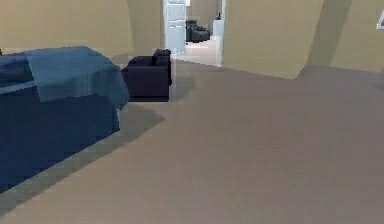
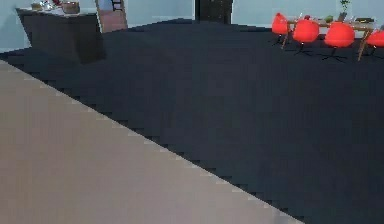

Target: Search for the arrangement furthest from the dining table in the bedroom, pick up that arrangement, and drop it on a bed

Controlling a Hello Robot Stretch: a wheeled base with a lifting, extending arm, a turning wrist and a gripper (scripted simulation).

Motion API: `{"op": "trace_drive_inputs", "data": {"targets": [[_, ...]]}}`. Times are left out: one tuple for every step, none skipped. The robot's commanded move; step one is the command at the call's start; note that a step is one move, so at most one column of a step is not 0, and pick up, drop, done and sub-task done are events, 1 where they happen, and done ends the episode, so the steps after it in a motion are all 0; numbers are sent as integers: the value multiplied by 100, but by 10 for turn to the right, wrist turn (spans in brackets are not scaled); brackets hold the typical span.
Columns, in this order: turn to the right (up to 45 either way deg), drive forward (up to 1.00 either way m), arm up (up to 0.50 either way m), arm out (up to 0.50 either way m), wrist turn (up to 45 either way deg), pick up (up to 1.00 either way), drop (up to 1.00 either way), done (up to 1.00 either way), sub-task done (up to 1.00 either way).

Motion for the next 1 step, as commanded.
{"op": "trace_drive_inputs", "data": {"targets": [[0,100,0,0,0,0,0,0,0]]}}
